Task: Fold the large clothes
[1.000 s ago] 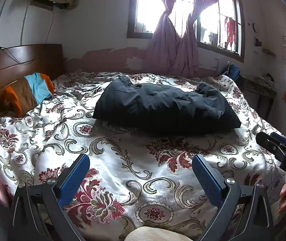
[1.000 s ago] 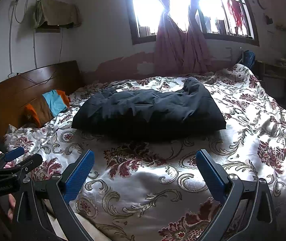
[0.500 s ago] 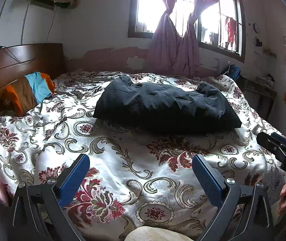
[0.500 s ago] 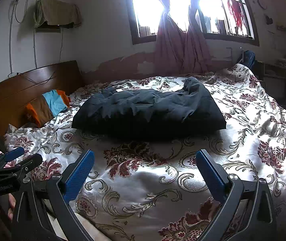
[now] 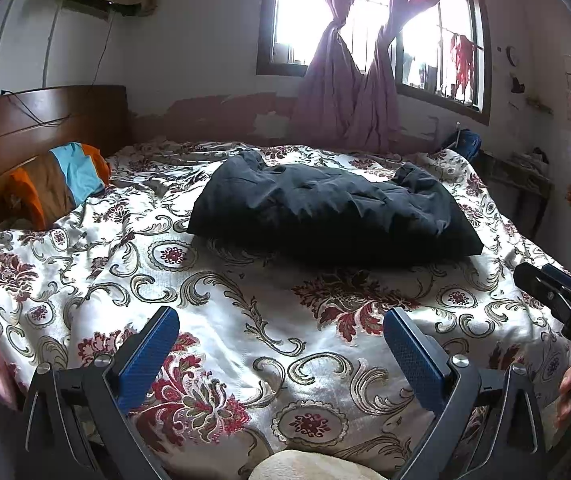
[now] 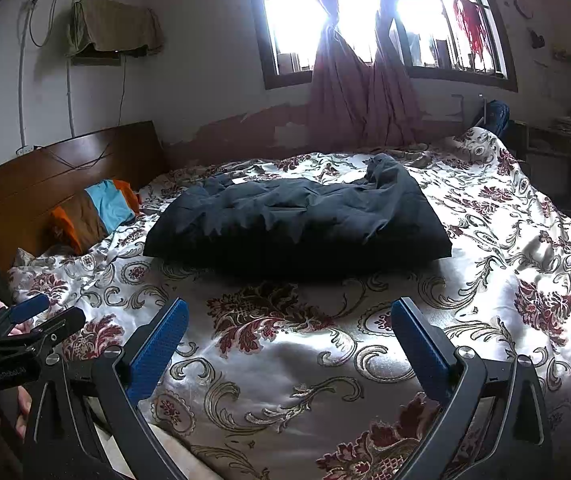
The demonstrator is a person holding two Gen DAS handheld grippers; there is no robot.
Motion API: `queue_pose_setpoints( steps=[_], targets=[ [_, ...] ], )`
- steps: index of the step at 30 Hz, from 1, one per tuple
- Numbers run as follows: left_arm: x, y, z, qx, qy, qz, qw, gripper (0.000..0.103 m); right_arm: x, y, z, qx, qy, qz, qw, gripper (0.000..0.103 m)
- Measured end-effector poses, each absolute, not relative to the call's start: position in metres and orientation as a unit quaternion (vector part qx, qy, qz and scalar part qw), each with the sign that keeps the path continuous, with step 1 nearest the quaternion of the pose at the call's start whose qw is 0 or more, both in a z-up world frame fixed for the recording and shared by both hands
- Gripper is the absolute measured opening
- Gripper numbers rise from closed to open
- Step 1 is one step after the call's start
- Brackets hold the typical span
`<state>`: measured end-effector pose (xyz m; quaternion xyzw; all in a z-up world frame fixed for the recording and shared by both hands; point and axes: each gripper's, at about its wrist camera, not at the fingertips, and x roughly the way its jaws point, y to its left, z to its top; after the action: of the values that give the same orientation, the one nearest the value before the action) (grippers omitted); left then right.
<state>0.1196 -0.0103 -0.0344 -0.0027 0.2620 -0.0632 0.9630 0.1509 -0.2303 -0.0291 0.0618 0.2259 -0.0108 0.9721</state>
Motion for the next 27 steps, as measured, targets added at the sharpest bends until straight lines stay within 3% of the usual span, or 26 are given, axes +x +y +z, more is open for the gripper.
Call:
queue_pose_setpoints(
  steps=[27],
  targets=[
    [0.1175,-0.0144,-0.0364,0.01,0.269,-0.034,0.963,0.103,0.1515,-0.2296,-0.0337,0.064,0.232,-0.011,0.971,0.099]
  ],
)
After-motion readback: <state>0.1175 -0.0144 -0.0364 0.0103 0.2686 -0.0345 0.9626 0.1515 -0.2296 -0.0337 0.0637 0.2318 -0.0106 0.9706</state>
